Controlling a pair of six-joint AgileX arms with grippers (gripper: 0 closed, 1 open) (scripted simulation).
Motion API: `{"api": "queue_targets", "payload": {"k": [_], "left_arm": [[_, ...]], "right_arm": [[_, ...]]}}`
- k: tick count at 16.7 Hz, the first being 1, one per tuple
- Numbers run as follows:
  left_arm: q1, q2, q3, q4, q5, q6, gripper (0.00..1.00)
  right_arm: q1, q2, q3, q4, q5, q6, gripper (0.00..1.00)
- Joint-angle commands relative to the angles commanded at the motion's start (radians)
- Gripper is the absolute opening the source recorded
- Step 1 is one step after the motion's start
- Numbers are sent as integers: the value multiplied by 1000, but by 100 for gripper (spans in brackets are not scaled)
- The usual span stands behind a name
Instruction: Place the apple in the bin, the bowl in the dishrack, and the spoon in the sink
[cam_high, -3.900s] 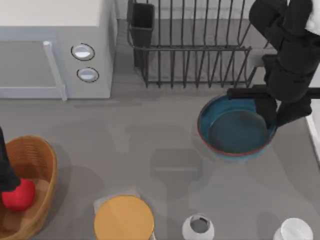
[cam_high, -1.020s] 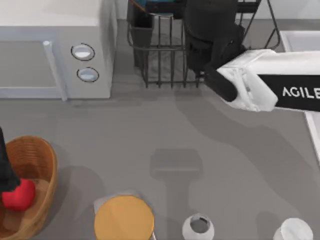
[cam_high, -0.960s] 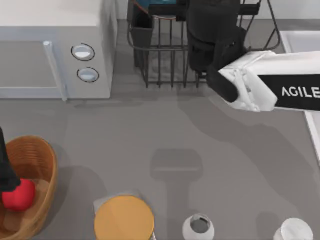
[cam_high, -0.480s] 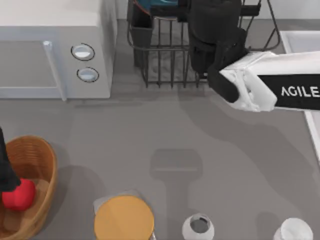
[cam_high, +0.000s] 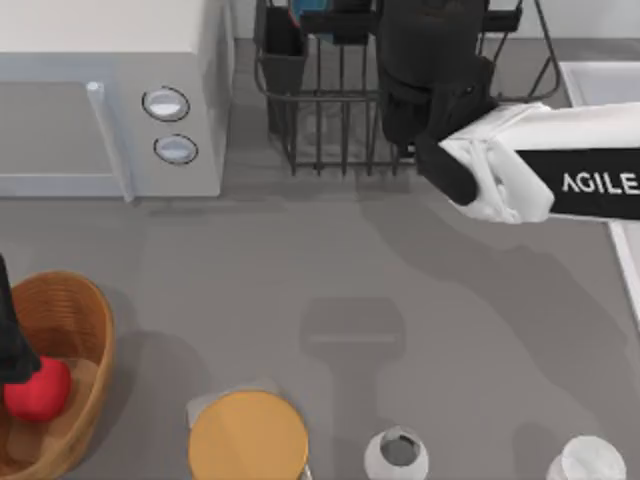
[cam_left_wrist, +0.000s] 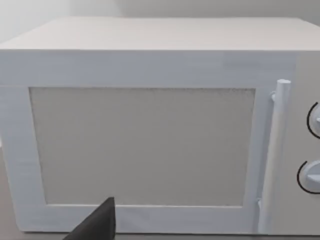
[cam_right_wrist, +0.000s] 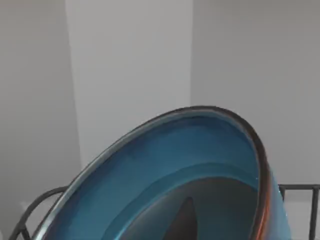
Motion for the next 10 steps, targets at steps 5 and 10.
{"api": "queue_targets", "payload": {"k": [5,10], "left_arm": [[0,0,0,0,0,0,100],[0,0,0,0,0,0,100]], "right_arm": [[0,0,0,0,0,0,100],[0,0,0,0,0,0,100]]}}
